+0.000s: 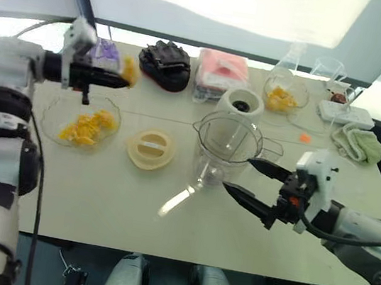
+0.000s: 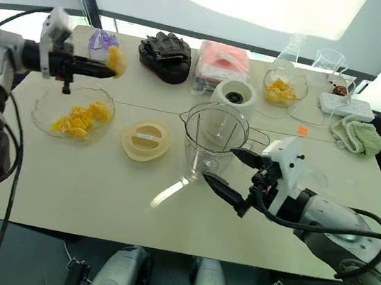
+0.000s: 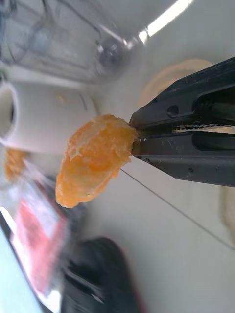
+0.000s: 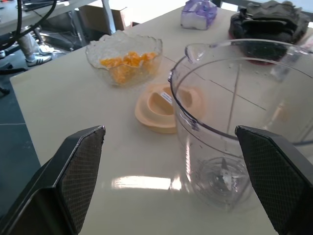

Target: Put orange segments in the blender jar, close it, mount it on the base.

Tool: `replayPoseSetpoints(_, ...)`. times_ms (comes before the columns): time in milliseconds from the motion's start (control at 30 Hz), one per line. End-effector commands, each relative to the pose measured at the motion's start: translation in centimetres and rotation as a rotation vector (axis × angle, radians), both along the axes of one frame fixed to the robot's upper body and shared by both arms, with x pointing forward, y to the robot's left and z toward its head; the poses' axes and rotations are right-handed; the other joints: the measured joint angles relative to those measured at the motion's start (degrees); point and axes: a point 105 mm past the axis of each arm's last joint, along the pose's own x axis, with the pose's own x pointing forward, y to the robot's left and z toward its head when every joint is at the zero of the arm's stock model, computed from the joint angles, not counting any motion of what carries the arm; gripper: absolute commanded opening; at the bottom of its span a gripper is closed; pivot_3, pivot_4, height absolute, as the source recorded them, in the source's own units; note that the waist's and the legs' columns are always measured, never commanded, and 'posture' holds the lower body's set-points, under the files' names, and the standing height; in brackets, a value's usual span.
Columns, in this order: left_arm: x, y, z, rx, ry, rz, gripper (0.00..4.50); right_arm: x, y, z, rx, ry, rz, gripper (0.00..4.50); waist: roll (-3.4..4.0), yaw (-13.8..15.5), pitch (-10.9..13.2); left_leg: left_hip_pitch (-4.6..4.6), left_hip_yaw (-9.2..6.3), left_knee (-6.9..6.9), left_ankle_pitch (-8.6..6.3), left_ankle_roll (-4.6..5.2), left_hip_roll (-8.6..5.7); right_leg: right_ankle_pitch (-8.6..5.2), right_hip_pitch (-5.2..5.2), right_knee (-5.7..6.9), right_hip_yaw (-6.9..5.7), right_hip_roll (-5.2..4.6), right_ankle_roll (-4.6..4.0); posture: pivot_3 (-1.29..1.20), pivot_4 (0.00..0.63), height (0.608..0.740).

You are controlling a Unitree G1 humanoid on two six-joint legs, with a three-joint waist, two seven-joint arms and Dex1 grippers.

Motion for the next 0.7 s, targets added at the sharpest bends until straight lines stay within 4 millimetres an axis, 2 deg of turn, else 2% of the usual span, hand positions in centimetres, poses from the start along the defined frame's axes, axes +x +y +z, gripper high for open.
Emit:
replayPoseSetpoints(33,-0.6,-3.5,2.0,0.015,-0.085,-0.144,0.08,-0.1,-0.5,1.3,-0.015,-0.065,-0.018,4.50,0.00,-0.1,0.0,0.00,0.00,0.03,0.00,0.00,0.00,0.01,0.01,0.01,0.02,0.00,0.01,0.00,0.150,0.740)
replayPoseSetpoints(67,-0.8,-4.7,2.3,0.008,-0.095,-0.186,0.08,-0.2,-0.6,1.4,-0.016,-0.071,-0.025,4.50,0.00,-0.2,0.0,0.02,0.03,0.04,0.00,0.00,0.01,0.02,0.01,0.01,0.06,0.02,0.02,0.00,0.150,0.740)
replayPoseSetpoints(133,-1.5,-8.5,3.2,-0.004,-0.135,-0.318,0.08,-0.4,-0.6,1.7,-0.018,-0.086,-0.038,4.50,-0.02,-0.1,0.0,0.03,0.04,0.06,0.00,0.00,0.03,0.05,0.00,0.03,0.11,0.08,0.03,0.00,0.150,0.740)
replayPoseSetpoints(200,-2.2,-11.2,3.7,0.002,-0.168,-0.412,0.08,-0.6,-0.5,2.0,-0.015,-0.096,-0.042,4.50,-0.02,0.0,0.0,0.01,-0.03,0.06,0.00,0.00,0.03,0.06,0.00,0.02,0.12,0.16,0.03,0.00,0.150,0.740)
replayPoseSetpoints(300,-2.8,-13.9,3.8,0.026,-0.185,-0.500,0.08,-0.8,-0.1,2.3,-0.002,-0.112,-0.050,4.50,-0.02,0.0,0.0,-0.02,-0.09,0.05,-0.03,0.06,0.00,0.05,-0.01,-0.02,0.15,0.21,0.04,0.00,0.150,0.740)
replayPoseSetpoints(433,-3.0,-15.8,2.6,0.095,-0.188,-0.563,0.08,-0.9,0.3,2.4,0.013,-0.125,-0.066,4.50,0.01,-0.4,0.0,0.05,-0.12,0.04,-0.10,0.18,-0.05,0.05,-0.03,-0.03,0.31,0.27,0.04,0.00,0.150,0.740)
replayPoseSetpoints(700,-2.1,-17.2,-0.7,0.279,-0.215,-0.587,0.08,-1.2,0.5,2.4,0.030,-0.139,-0.112,4.50,0.01,0.0,0.0,-0.03,-0.23,0.04,-0.11,0.18,0.00,0.05,-0.07,-0.07,0.32,0.42,0.00,0.00,0.150,0.740)
